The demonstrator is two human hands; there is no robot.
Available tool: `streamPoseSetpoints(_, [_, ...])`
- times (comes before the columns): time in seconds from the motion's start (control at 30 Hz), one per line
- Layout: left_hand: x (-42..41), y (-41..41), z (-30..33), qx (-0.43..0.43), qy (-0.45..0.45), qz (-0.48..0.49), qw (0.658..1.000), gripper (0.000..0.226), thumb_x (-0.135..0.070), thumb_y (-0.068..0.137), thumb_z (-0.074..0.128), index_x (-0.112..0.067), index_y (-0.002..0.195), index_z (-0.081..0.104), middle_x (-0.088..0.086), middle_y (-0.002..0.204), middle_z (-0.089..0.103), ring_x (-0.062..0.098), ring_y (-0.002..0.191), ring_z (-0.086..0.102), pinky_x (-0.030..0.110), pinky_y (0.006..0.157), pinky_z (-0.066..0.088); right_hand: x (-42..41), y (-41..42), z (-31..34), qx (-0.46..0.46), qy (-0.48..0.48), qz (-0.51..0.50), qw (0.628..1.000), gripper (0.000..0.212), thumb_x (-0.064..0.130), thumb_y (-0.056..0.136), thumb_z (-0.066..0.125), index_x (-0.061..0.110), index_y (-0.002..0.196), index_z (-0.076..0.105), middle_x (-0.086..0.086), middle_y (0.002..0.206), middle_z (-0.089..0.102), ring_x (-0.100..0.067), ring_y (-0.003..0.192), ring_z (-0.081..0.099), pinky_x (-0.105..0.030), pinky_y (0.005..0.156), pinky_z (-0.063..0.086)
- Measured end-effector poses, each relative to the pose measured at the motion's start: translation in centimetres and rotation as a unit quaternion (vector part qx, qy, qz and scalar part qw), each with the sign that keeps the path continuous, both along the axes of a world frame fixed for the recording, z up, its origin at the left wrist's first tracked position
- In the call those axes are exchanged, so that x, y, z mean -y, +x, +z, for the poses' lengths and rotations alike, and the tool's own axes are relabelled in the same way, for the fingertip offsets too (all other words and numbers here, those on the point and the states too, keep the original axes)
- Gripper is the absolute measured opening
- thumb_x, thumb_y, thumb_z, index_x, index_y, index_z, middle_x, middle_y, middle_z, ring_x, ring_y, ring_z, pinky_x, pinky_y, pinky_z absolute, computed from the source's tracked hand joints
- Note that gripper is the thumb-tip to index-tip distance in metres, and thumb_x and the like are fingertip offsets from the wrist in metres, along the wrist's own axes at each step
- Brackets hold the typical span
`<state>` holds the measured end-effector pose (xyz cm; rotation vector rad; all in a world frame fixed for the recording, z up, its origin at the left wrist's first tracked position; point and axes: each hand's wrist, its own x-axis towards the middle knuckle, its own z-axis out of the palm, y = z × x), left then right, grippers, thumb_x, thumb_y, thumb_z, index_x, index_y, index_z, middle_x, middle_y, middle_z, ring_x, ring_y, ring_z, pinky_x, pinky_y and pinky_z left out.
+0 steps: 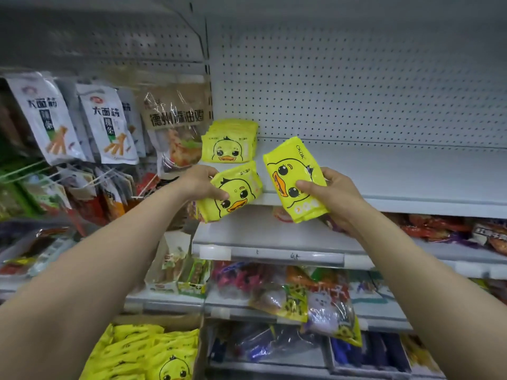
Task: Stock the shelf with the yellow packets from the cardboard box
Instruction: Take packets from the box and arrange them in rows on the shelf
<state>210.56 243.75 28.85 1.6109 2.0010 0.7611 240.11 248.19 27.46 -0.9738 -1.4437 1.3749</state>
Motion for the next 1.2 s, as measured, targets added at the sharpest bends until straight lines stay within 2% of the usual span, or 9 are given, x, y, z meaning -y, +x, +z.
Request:
streamPoseSetpoints(0.1, [-4.1, -2.1, 1.5, -0.024, 0.001, 0.006, 1.000, 0.056, -0.028, 0.066, 0.088, -0.015, 0.116, 0.066, 0.005, 0.114, 0.065, 0.024, 0.110, 0.060, 0.026, 0.082, 0.041, -3.1, -1.4, 0.8, 0.002, 0.013, -0.008, 1.000, 0.042, 0.013, 0.074, 0.083, 0.010, 0.113, 0.066, -0.008, 0.099, 0.076, -0.026, 0.082, 0.074, -0.043, 0.073, 0.061])
streamPoseSetpoints(0.17, [-6.7, -3.5, 2.4, -0.063, -0.025, 0.007, 0.998, 0.076, -0.033, 0.068, 0.087, -0.014, 0.133, 0.054, 0.009, 0.135, 0.056, 0.027, 0.125, 0.050, 0.030, 0.096, 0.040, -5.4, -2.7, 1.4, 0.002, 0.012, -0.012, 1.000, 0.041, 0.013, 0.074, 0.084, 0.011, 0.112, 0.066, -0.006, 0.096, 0.077, -0.023, 0.080, 0.074, -0.037, 0.068, 0.060])
streamPoseSetpoints(0.23, [-9.0, -4.9, 2.8, -0.060, -0.051, -0.013, 0.997, 0.087, -0.031, 0.070, 0.085, -0.015, 0.143, 0.042, 0.010, 0.149, 0.042, 0.030, 0.136, 0.040, 0.039, 0.111, 0.033, -7.6, -4.0, 2.1, 0.010, 0.015, -0.014, 1.000, 0.042, 0.014, 0.074, 0.084, 0.011, 0.111, 0.066, -0.004, 0.095, 0.077, -0.021, 0.078, 0.074, -0.032, 0.064, 0.058])
streamPoseSetpoints(0.3, [-11.4, -6.4, 2.9, -0.055, -0.068, -0.038, 0.995, 0.091, -0.030, 0.070, 0.085, -0.018, 0.146, 0.037, 0.008, 0.155, 0.033, 0.030, 0.141, 0.032, 0.045, 0.117, 0.026, -9.7, -5.3, 2.6, 0.022, 0.023, -0.013, 0.999, 0.041, 0.016, 0.074, 0.084, 0.010, 0.111, 0.067, -0.005, 0.095, 0.077, -0.020, 0.078, 0.074, -0.029, 0.062, 0.057])
streamPoseSetpoints(0.53, [-16.6, -9.2, 3.9, -0.188, -0.044, -0.094, 0.977, 0.082, -0.030, 0.076, 0.081, -0.023, 0.146, 0.038, 0.001, 0.153, 0.037, 0.024, 0.137, 0.039, 0.031, 0.108, 0.032, -14.5, -8.8, 2.8, 0.038, 0.040, -0.010, 0.998, 0.038, 0.015, 0.073, 0.084, 0.012, 0.107, 0.068, -0.007, 0.097, 0.076, -0.023, 0.083, 0.074, -0.035, 0.073, 0.059])
streamPoseSetpoints(0.73, [-18.1, -10.4, 3.3, -0.199, 0.030, -0.095, 0.975, 0.063, -0.029, 0.067, 0.087, -0.026, 0.118, 0.052, 0.000, 0.118, 0.052, 0.017, 0.104, 0.050, 0.027, 0.079, 0.041, -16.0, -9.9, 3.1, 0.057, 0.053, -0.007, 0.997, 0.034, 0.014, 0.073, 0.084, 0.013, 0.105, 0.070, -0.004, 0.094, 0.077, -0.017, 0.076, 0.073, -0.028, 0.064, 0.058])
streamPoseSetpoints(0.93, [-18.1, -10.8, 1.6, -0.158, 0.115, -0.083, 0.977, 0.060, -0.028, 0.065, 0.089, -0.019, 0.115, 0.056, -0.002, 0.111, 0.054, 0.016, 0.105, 0.053, 0.030, 0.090, 0.048, -16.8, -10.1, 3.4, 0.071, 0.064, -0.008, 0.995, 0.030, 0.015, 0.074, 0.085, 0.015, 0.100, 0.071, -0.001, 0.091, 0.077, -0.016, 0.074, 0.073, -0.028, 0.067, 0.059])
streamPoseSetpoints(1.07, [-17.9, -11.3, 0.5, -0.155, 0.156, -0.085, 0.972, 0.061, -0.032, 0.068, 0.087, -0.018, 0.121, 0.061, 0.003, 0.117, 0.059, 0.019, 0.111, 0.053, 0.024, 0.083, 0.039, -16.8, -10.4, 3.4, 0.083, 0.071, 0.008, 0.994, 0.028, 0.013, 0.074, 0.085, 0.014, 0.098, 0.070, 0.001, 0.086, 0.077, -0.013, 0.069, 0.072, -0.022, 0.057, 0.055])
streamPoseSetpoints(1.2, [-17.0, -11.5, -0.3, -0.170, 0.181, -0.076, 0.966, 0.061, -0.037, 0.076, 0.080, -0.020, 0.131, 0.059, 0.004, 0.131, 0.056, 0.023, 0.127, 0.043, 0.025, 0.097, 0.031, -16.9, -11.3, 3.7, 0.137, 0.084, 0.045, 0.986, 0.032, 0.009, 0.072, 0.085, 0.013, 0.100, 0.071, -0.001, 0.091, 0.076, -0.011, 0.070, 0.072, -0.020, 0.055, 0.053])
